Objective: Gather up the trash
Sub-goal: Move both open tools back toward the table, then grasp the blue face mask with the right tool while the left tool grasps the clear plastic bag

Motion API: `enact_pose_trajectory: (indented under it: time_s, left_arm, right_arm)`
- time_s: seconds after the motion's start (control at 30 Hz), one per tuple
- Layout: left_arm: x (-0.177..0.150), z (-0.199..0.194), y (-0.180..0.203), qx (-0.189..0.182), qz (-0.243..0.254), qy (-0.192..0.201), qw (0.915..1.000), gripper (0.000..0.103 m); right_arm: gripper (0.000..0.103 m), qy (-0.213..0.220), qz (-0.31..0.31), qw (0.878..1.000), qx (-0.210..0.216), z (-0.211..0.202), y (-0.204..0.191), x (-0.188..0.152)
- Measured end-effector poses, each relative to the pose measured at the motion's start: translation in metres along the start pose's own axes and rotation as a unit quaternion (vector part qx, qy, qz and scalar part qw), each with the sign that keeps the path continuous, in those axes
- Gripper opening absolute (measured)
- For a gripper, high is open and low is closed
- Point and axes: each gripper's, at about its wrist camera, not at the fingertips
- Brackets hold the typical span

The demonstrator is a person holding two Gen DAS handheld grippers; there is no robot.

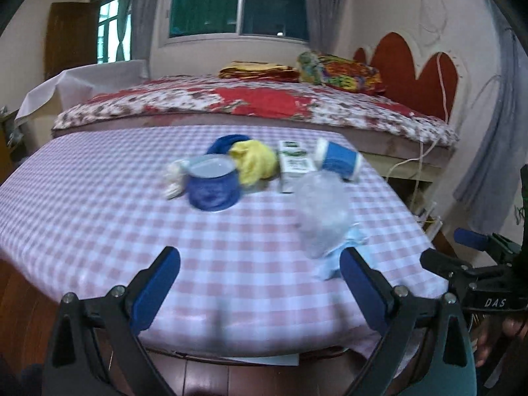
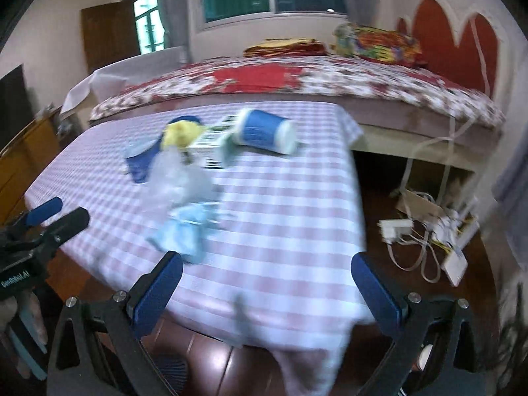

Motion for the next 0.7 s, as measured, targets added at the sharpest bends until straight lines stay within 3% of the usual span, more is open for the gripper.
enact_pose_trajectory:
  time_s: [0.17, 0.37, 0.5, 0.57, 0.6, 0.7]
  left_arm:
    - [-0.009, 0.003, -0.026, 0.014, -0.012, -0.011, 0.9998, 0.098]
    - [-0.012, 0.009, -0.041, 0.013, -0.025, -0.025, 0.9993, 0.098]
    - [-0.014, 0.015, -0.039, 0.006, -0.024, -0.032, 0.9992, 0.098]
    - [-0.014, 0.018, -0.036, 0.002, -0.023, -0.035, 0.9991, 0.098]
    - [-0.014, 0.019, -0.034, 0.0, -0.022, -0.036, 0.9991, 0.098]
    - [-0.014, 0.023, -0.025, -0.007, -0.018, -0.038, 0.9991, 0.098]
  right_arm:
    - [0.101, -0.01, -0.012, 1.0, 0.015, 0.018, -0.034, 0.005]
    - [0.087, -0.038, -0.009, 0.999, 0.031, 0.052, -0.058, 0.008]
    - [0.066, -0.063, -0.003, 0.997, 0.044, 0.074, -0.06, 0.004]
    - [0.047, -0.059, -0.003, 0.997, 0.044, 0.074, -0.058, 0.003]
    - [0.023, -0.063, 0.003, 0.997, 0.051, 0.074, -0.055, 0.003]
    - [0.023, -0.05, 0.003, 0.998, 0.041, 0.064, -0.041, 0.001]
Point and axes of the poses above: each gripper's, at about its wrist camera, not at the fingertips, and z roughly the way its jaws point, y to its right, x to its top, and after that the axes turned 3 degrees about z, right-handed
